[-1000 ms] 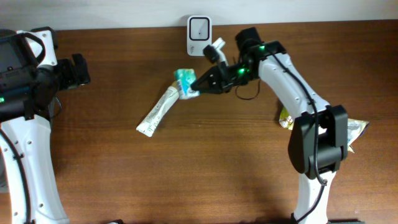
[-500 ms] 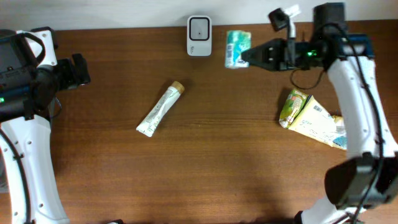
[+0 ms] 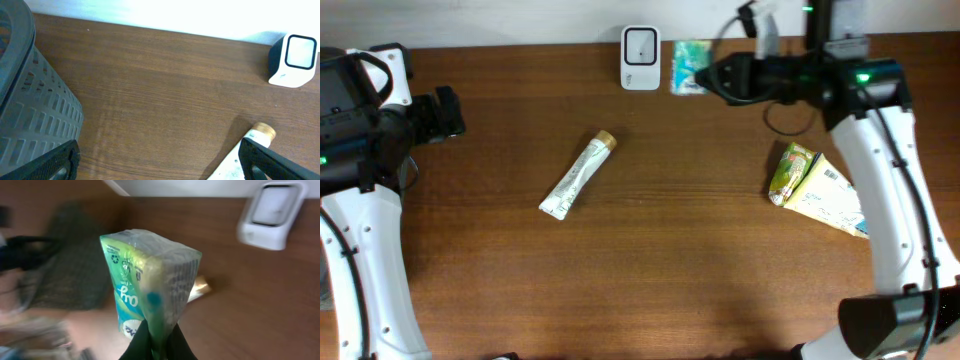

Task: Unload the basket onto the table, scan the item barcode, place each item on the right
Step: 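Hold the green box in front of the scanner box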

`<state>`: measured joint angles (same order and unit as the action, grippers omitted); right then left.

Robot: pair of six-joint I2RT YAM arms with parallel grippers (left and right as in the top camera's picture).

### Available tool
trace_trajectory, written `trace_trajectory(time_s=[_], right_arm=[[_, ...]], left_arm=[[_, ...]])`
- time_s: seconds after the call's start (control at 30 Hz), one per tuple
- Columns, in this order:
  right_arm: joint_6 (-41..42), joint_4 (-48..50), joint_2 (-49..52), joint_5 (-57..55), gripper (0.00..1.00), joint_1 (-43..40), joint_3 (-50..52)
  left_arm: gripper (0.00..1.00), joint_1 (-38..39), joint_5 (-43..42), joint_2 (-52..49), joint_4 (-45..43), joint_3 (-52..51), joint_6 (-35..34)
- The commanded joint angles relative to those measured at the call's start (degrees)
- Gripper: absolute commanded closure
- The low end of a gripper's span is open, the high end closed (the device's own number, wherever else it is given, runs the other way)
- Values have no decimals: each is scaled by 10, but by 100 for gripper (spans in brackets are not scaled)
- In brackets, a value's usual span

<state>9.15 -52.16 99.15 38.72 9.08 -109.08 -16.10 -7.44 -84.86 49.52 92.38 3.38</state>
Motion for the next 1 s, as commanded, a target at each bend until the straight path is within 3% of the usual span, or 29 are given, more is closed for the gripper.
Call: trace_trajectory(time_s=[0.0,0.17,0.27,0.33,0.37,0.53,0.97], right_arm=[[-12,8,38,-348,96,80,-133],[-159,84,155,-590,96,165,-209],[-314,199,257,-712,96,192,-209],[-461,303,355,-747,96,198,-209],[-491,322,378,-750,96,198,-209],[-525,383,439,-750,91,198,-208],[-524,398,486,-713,96,186,-207]], left_arm=[[1,-2,0,3,-1,2,1],[1,-2,0,3,-1,2,1],[1,-2,0,3,-1,2,1],[1,-2,0,3,-1,2,1],[1,-2,0,3,-1,2,1],[1,-2,0,3,-1,2,1],[1,-2,0,3,-1,2,1]])
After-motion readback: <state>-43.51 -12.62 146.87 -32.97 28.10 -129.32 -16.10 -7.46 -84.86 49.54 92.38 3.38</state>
